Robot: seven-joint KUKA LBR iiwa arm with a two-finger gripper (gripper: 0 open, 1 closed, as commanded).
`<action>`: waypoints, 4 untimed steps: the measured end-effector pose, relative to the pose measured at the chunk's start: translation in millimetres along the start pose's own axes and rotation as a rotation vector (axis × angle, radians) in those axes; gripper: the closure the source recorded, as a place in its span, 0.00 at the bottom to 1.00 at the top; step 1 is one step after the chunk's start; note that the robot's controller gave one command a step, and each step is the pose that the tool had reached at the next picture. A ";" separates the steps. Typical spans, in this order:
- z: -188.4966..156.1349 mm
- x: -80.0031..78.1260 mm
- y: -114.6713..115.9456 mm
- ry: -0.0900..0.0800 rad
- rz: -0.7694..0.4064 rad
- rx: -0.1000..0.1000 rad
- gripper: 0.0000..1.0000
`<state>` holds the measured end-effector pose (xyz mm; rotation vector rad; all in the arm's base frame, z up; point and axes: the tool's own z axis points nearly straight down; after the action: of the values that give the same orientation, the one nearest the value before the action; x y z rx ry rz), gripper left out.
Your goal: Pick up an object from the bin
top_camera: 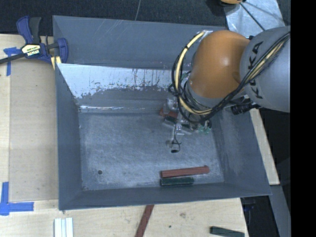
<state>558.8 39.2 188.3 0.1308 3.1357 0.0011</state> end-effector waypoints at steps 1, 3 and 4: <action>6.4 -17.2 -17.6 -0.002 -0.102 -0.001 0.00; 117.9 -21.3 -53.9 -0.001 0.045 0.001 1.00; 117.9 -21.3 -53.9 -0.001 0.045 0.001 1.00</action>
Offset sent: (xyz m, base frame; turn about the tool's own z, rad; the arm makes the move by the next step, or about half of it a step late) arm 0.0466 -0.0651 0.0076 -0.1695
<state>576.0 -16.2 70.4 0.2008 3.1315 0.0003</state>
